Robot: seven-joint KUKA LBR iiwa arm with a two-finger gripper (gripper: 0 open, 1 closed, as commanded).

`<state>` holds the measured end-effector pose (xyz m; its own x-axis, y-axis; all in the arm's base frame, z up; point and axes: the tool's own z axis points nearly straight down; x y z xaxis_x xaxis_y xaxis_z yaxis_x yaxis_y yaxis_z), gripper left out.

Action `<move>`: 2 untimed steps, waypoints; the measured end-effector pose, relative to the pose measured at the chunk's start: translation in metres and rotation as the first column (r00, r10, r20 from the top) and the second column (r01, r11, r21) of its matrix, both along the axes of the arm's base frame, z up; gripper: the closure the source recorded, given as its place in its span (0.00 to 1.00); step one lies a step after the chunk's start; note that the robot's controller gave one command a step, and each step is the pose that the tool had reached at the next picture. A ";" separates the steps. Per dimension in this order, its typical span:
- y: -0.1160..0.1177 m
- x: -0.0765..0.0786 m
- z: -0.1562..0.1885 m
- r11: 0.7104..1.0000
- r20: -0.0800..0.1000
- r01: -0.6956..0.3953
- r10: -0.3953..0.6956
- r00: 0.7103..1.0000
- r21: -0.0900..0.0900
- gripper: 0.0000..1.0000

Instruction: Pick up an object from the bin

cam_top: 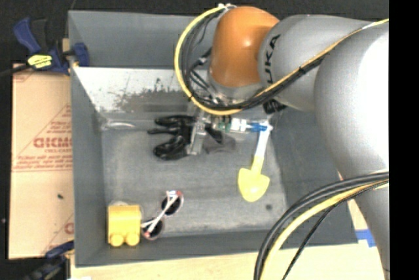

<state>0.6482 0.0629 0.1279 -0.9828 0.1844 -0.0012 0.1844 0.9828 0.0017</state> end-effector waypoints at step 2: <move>0.004 0.005 -0.055 0.981 0.009 0.193 -0.193 0.981 0.003 1.00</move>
Offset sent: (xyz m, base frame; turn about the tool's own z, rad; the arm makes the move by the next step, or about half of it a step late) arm 0.0025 0.0063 -0.0579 0.1950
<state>0.6532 0.0674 0.0728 -0.9288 0.3705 -0.0093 0.3704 0.9288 0.0058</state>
